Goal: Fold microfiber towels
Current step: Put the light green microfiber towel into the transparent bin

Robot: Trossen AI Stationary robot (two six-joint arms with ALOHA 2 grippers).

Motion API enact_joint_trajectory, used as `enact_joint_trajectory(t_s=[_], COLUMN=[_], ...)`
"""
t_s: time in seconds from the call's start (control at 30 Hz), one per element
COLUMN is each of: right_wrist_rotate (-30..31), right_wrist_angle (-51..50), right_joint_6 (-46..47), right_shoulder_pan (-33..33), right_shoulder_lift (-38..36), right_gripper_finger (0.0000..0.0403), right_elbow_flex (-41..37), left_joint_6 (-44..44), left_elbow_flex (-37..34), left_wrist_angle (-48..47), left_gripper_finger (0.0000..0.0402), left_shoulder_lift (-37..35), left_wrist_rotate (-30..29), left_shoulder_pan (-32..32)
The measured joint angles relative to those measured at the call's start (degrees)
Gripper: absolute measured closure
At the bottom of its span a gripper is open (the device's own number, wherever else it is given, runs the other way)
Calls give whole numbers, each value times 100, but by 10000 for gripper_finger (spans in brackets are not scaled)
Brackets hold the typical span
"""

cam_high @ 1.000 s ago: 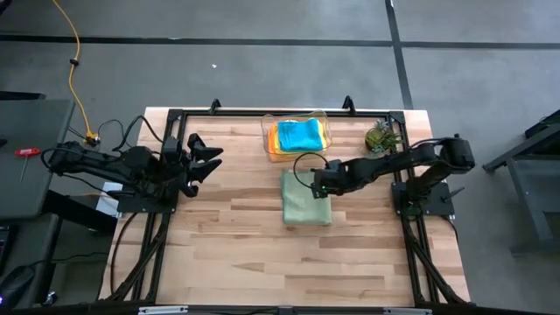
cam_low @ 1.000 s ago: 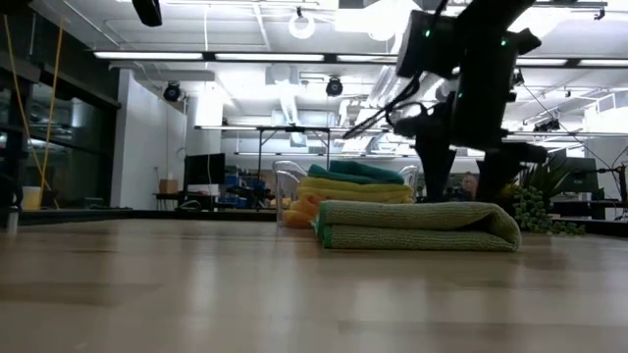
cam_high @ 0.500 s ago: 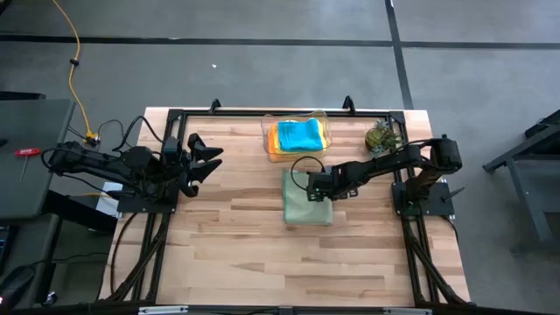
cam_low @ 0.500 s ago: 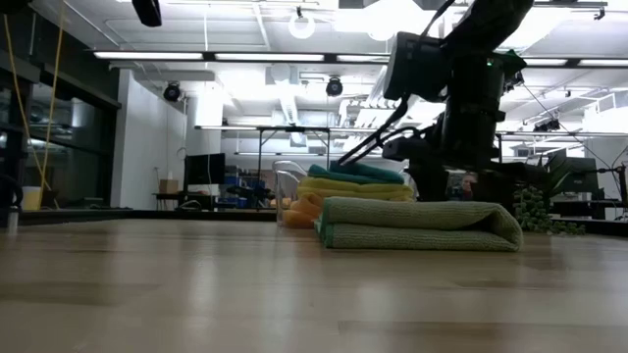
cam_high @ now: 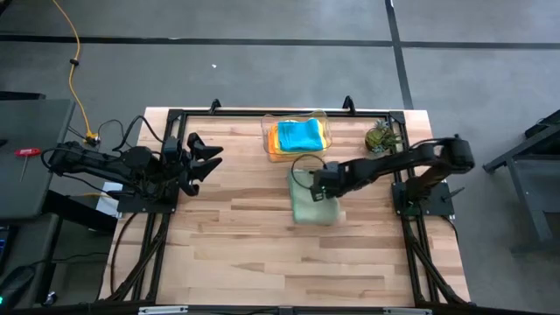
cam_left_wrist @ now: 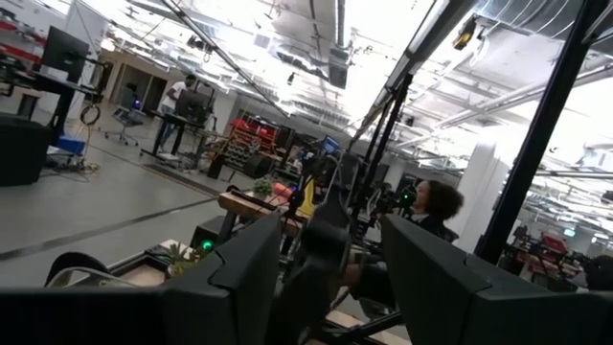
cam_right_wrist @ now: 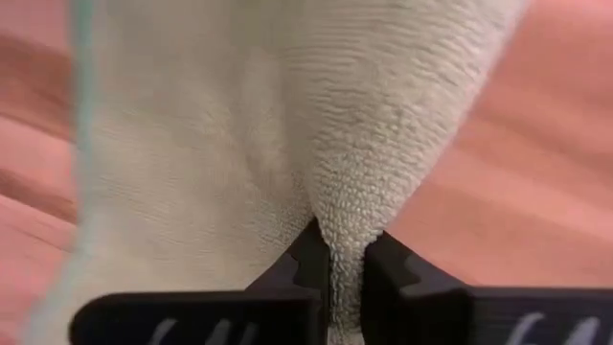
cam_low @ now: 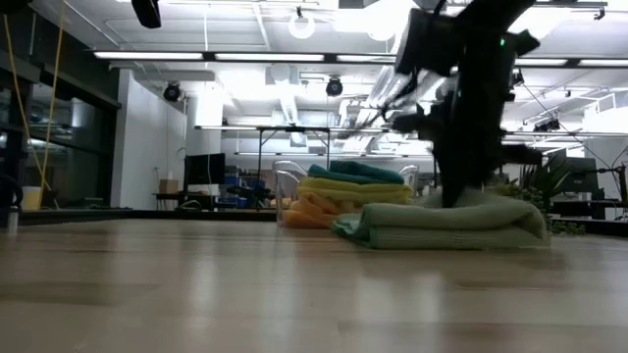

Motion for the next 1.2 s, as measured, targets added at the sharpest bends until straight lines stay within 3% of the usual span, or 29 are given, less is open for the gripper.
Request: enact_joint_trajectory(t_s=[0.3,0.53,0.87,1.2], right_wrist_rotate=[316,-233,-1605,-2835], right_wrist_angle=[71,829,798,824], right_joint_6=[-525,-1089,-2942,-4265], right_shoulder_pan=[-386,-610,-1707,-2768], right_shoulder_lift=[-1850,-2686,-2043,-234], right_gripper_finger=[399,401,402,403], right_elbow_flex=[10,114,1646,3250], left_joint_6=[1,2,0,0], left_elbow_flex=[0,2,2,2], left_wrist_angle=[1,2,4,4], left_gripper_finger=[226,226,226,226], left_shoulder_lift=[-2,-3,-2,-4], left_wrist_rotate=[-199,-197,-195,-194], left_shoulder_pan=[91,89,89,89])
